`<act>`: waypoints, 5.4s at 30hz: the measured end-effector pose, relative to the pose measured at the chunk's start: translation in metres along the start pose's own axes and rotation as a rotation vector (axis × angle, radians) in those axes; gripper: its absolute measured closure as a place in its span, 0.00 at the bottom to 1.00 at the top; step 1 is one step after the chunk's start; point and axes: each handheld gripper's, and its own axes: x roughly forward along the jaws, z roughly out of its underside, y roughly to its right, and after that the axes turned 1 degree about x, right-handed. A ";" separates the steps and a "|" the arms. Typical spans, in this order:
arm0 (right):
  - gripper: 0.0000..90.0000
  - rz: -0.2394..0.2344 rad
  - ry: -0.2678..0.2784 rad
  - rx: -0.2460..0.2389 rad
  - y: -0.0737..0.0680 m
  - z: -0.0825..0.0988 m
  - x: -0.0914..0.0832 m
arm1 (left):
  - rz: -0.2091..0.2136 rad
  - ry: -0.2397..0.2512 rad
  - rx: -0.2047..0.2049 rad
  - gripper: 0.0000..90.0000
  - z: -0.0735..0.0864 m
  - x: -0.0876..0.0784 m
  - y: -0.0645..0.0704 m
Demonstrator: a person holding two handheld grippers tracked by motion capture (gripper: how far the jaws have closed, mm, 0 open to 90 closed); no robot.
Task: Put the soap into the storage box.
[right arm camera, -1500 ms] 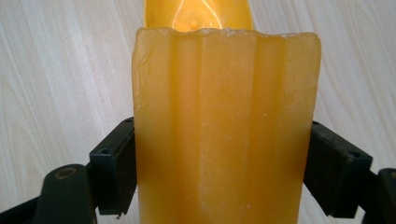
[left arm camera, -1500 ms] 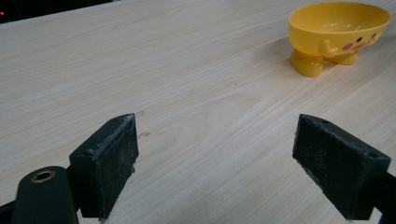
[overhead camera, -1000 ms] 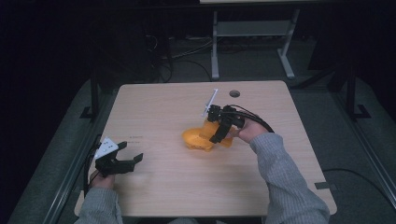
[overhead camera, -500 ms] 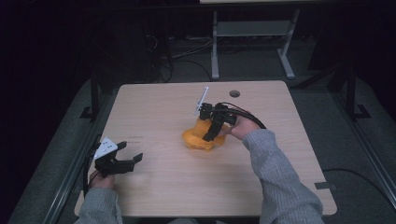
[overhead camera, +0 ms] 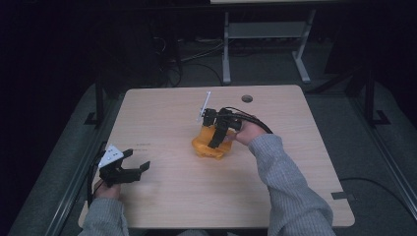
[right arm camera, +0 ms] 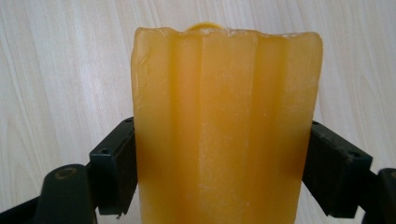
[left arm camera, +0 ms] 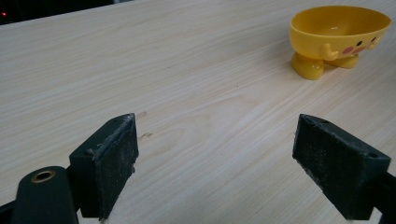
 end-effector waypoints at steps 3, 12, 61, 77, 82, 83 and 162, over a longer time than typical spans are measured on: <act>0.24 -0.009 -0.007 -0.003 0.001 -0.003 0.005 | 0.001 0.006 -0.005 0.15 0.000 0.000 0.000; 0.24 -0.031 -0.034 -0.012 0.002 -0.009 0.018 | 0.003 0.011 -0.009 0.15 0.001 0.000 0.000; 0.24 -0.041 -0.069 -0.082 0.001 -0.019 0.038 | -0.001 0.007 -0.005 0.15 0.000 -0.001 -0.002; 0.23 -0.044 -0.055 -0.078 0.003 -0.018 0.039 | 0.000 0.008 -0.008 0.15 0.001 -0.001 -0.001; 0.23 -0.041 -0.052 -0.078 0.002 -0.019 0.039 | 0.001 0.008 -0.007 0.15 0.001 -0.001 -0.002; 0.23 -0.041 -0.051 -0.078 0.002 -0.019 0.039 | -0.001 0.008 -0.006 0.15 0.001 -0.001 -0.002; 0.16 -0.018 0.154 0.158 0.006 0.044 -0.006 | 0.004 -0.006 0.000 0.15 0.001 0.000 0.000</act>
